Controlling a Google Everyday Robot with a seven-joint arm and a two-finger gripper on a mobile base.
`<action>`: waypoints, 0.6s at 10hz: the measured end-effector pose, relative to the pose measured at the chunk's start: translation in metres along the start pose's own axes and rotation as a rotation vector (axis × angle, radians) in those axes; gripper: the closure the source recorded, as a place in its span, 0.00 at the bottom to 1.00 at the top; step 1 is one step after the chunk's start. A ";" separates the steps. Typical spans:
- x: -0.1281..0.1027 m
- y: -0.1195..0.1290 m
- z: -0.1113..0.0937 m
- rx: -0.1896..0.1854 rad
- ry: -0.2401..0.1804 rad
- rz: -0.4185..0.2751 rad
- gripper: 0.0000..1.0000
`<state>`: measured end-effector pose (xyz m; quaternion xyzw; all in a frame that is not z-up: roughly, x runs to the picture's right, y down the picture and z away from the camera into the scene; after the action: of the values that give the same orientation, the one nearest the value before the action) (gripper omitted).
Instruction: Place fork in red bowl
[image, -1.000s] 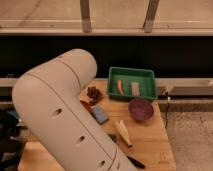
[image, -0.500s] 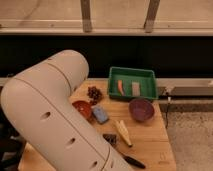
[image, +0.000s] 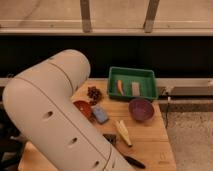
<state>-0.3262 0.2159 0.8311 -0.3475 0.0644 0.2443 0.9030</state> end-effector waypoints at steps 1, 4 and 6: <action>0.000 -0.001 -0.003 0.001 0.000 0.001 0.90; 0.003 0.002 -0.006 0.000 0.012 -0.003 1.00; 0.003 0.001 -0.003 -0.011 0.001 0.004 1.00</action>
<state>-0.3238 0.2158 0.8276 -0.3527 0.0640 0.2464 0.9005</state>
